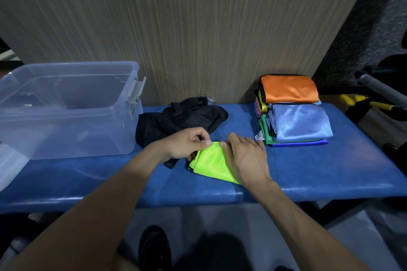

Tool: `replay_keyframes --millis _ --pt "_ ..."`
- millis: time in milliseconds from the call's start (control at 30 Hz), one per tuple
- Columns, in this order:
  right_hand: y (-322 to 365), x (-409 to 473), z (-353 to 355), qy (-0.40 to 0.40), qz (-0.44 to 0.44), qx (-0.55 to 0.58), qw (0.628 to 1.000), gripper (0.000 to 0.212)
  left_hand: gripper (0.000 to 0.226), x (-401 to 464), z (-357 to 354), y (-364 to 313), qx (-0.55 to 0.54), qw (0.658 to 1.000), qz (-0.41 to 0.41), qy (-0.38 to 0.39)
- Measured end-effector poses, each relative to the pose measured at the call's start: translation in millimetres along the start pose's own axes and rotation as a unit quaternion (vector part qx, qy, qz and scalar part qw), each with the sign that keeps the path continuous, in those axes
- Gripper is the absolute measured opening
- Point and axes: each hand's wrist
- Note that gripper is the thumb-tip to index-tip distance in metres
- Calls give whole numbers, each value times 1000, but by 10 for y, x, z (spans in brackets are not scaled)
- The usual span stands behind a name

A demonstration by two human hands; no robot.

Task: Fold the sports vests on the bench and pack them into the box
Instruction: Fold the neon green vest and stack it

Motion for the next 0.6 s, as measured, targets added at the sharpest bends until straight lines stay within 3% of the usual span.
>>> replay_keyframes --millis 233,433,533,600 --pt "-1 2 -20 -4 10 -14 1000 36 33 18 58 -219 5 996 69 64" --pt "-19 -6 -32 -1 -5 -11 1000 34 31 49 73 -155 -85 990 111 29" --pt "-19 -14 -44 39 -48 9 998 33 33 83 -41 -154 122 987 73 -70" --pt "-34 -18 -52 60 -62 33 996 35 29 46 -235 -211 290 943 55 -151"
Point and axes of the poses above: each hand's wrist, its own x-axis towards the middle knuckle, its own z-axis out of the back of the hand, y = z × x, and after that the axes turned 4 degrees about -z, right-handed
